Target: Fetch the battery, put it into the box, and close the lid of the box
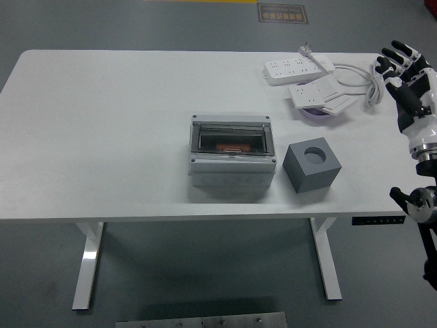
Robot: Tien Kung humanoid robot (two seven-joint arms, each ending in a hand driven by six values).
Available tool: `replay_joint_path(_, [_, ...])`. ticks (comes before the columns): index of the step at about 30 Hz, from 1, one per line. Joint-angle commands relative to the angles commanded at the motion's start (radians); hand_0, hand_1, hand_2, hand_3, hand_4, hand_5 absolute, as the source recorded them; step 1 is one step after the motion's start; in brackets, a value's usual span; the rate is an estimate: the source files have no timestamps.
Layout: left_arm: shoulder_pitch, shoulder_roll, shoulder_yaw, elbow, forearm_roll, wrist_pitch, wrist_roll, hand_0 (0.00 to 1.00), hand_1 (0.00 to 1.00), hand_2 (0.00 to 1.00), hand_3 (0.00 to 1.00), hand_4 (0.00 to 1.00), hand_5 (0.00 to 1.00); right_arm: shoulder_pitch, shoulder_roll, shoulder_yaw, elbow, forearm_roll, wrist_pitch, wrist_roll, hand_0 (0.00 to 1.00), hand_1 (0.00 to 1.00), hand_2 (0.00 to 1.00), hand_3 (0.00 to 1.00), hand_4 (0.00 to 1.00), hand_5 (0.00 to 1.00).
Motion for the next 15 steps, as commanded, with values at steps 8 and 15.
replay_joint_path(8, [-0.007, 0.001, -0.006, 0.001, 0.008, -0.003, 0.0, 0.632, 0.698, 0.573, 0.541, 0.5, 0.002, -0.007, -0.002, -0.004, -0.005, 0.043, 0.009, 0.011, 0.763, 0.725, 0.705, 0.678, 0.661, 0.152])
replay_joint_path(15, [-0.012, -0.001, -0.005, 0.0, 0.007, -0.007, 0.001, 0.632, 0.698, 0.573, 0.541, 0.5, 0.002, -0.008, 0.0, -0.007, -0.024, 0.135, 0.029, 0.037, 0.765, 0.722, 0.702, 0.677, 0.66, 0.169])
